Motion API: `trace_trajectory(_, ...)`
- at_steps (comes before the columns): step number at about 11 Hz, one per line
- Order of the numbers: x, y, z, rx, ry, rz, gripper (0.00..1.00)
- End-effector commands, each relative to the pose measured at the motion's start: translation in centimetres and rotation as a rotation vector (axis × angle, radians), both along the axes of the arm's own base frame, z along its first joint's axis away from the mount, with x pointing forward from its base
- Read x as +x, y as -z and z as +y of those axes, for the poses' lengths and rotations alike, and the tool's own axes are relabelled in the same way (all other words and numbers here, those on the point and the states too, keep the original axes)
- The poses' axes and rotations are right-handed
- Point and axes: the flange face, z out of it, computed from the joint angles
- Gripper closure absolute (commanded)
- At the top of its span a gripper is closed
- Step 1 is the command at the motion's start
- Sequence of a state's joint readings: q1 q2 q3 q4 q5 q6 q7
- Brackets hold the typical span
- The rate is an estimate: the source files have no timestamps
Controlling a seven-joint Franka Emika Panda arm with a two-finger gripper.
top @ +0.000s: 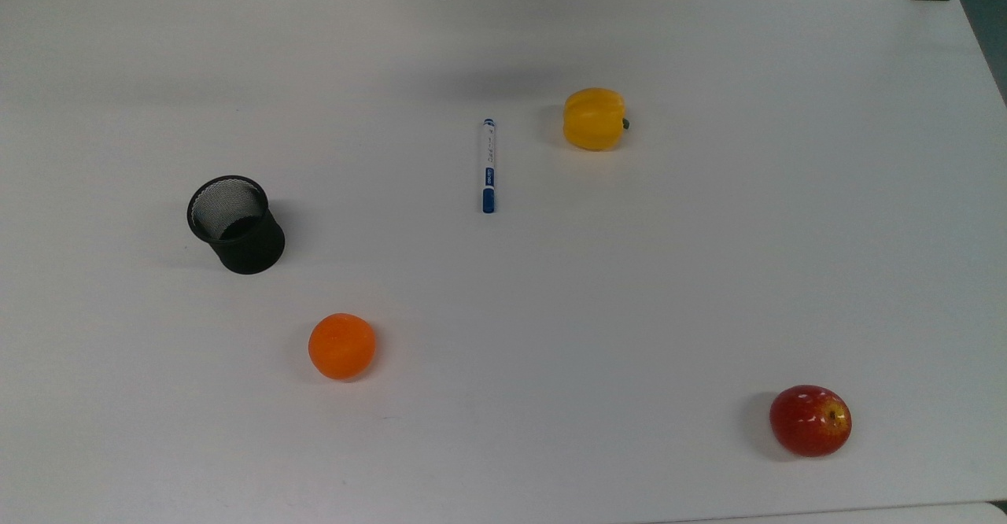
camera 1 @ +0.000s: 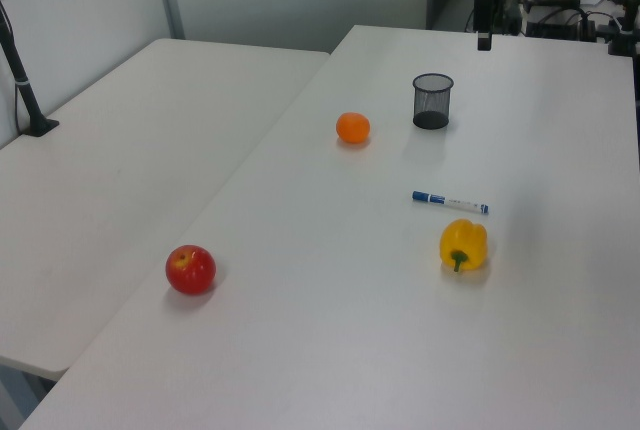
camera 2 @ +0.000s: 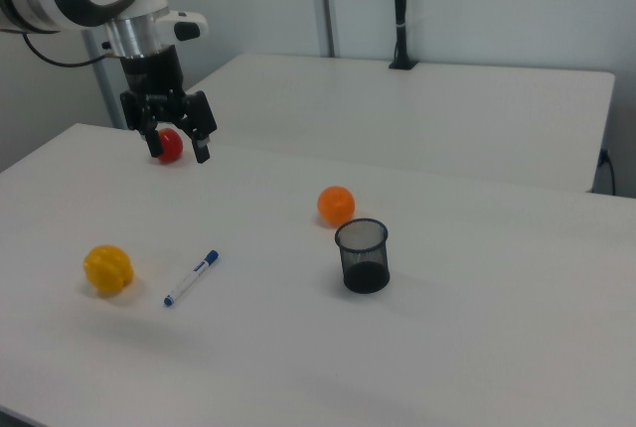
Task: Place marker
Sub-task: 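Move the open gripper down over the blue-capped white marker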
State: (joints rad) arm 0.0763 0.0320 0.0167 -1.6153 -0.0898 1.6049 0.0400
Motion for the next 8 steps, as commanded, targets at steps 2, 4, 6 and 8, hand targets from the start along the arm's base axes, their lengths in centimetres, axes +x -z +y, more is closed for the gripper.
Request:
trace_trajectory(2,-0.6,-0.1,-0.7,0.017,0.004,0.006,0.00)
trace_trajectory(4,-0.6,-0.1,-0.5,0.019,0.003,0.006,0.00)
trace_trajectory(6,-0.5,0.4,0.5,0.018,-0.013,0.012,0.00)
trace_trajectory(8,-0.3,1.1,2.6,0.017,0.022,0.007,0.00)
